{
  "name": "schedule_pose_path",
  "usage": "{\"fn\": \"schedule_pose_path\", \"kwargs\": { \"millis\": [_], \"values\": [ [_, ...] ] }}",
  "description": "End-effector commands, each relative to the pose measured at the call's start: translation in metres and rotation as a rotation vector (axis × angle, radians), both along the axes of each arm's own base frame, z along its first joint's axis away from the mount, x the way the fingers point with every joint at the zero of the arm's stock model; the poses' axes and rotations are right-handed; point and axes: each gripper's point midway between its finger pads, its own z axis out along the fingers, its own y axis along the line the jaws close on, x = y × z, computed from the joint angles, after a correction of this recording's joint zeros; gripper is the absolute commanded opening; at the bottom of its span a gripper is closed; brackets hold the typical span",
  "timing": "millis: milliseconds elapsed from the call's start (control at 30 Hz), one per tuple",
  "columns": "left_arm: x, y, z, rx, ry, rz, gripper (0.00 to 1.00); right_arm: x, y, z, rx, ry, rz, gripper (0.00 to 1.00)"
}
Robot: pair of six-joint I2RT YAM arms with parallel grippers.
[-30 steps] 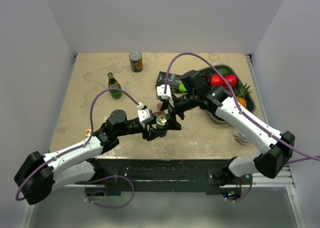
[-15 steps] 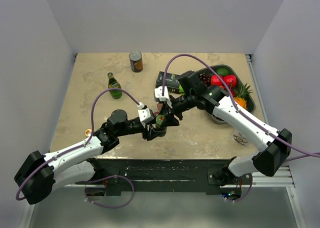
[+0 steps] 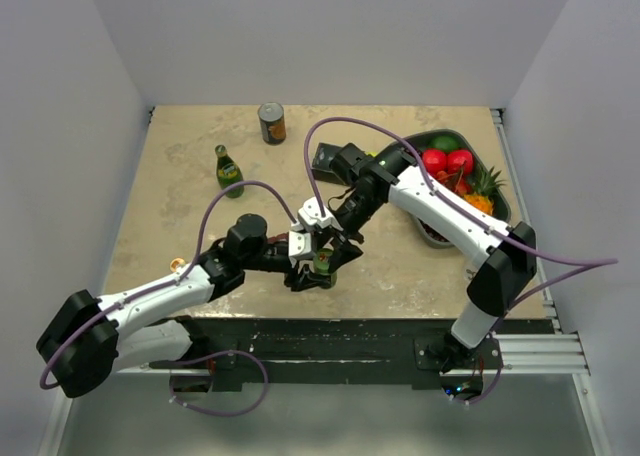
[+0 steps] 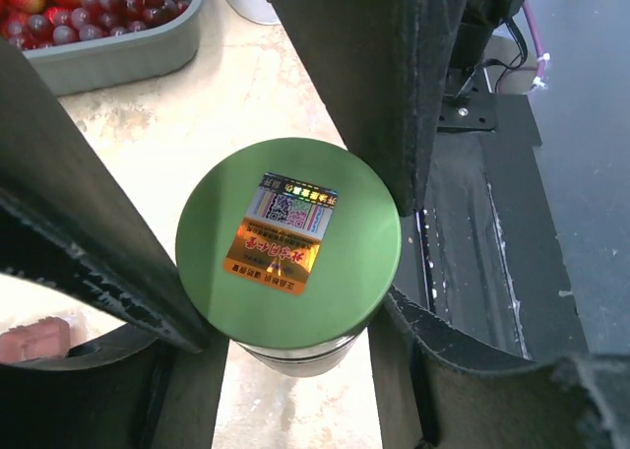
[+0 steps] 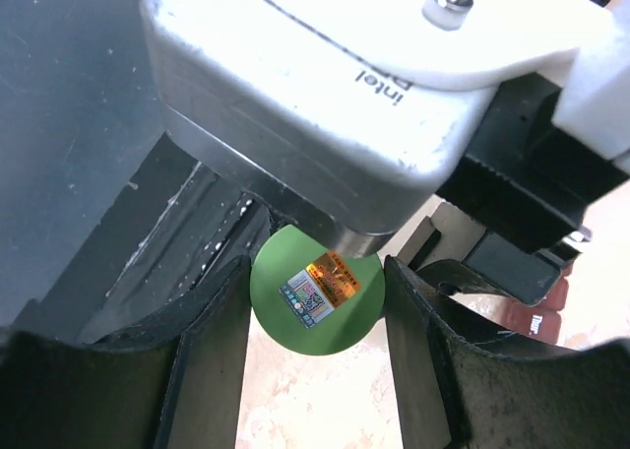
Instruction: Sort the pills into containers
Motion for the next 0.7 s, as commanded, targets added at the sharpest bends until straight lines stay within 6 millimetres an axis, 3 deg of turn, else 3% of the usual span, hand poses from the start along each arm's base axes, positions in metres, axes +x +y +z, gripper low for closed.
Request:
{"fn": "schedule_pose_path", "kwargs": {
  "millis": [0,100,200,333,433,467,667],
  "values": [
    [0.002,-0.008,0.027,-0.064,-0.091,-0.042,0.00,0.000,0.001,0.028,0.074,-0.097,0.028,0.55],
    [0.007,-0.008,0.029,-0.067,-0.090,-0.008,0.00,0.004,0.001,0.034,0.076,-0.123,-0.029,0.86],
    [0.011,-0.007,0.029,-0.067,-0.077,0.030,0.00,0.009,0.001,0.048,0.089,-0.142,-0.121,0.96],
    [0.015,-0.004,0.036,-0.098,-0.065,0.085,0.00,0.019,0.003,0.065,0.118,-0.133,-0.267,0.98],
    [0.019,-0.002,0.043,-0.125,-0.066,0.129,0.00,0.025,0.000,0.065,0.122,-0.125,-0.356,0.98],
    [0.021,-0.001,0.045,-0.131,-0.070,0.143,0.00,0.028,-0.003,0.054,0.094,-0.126,-0.382,0.98],
    [0.025,-0.002,0.052,-0.155,-0.067,0.164,0.00,0.035,0.000,0.037,0.079,-0.101,-0.456,0.98]
  ]
}}
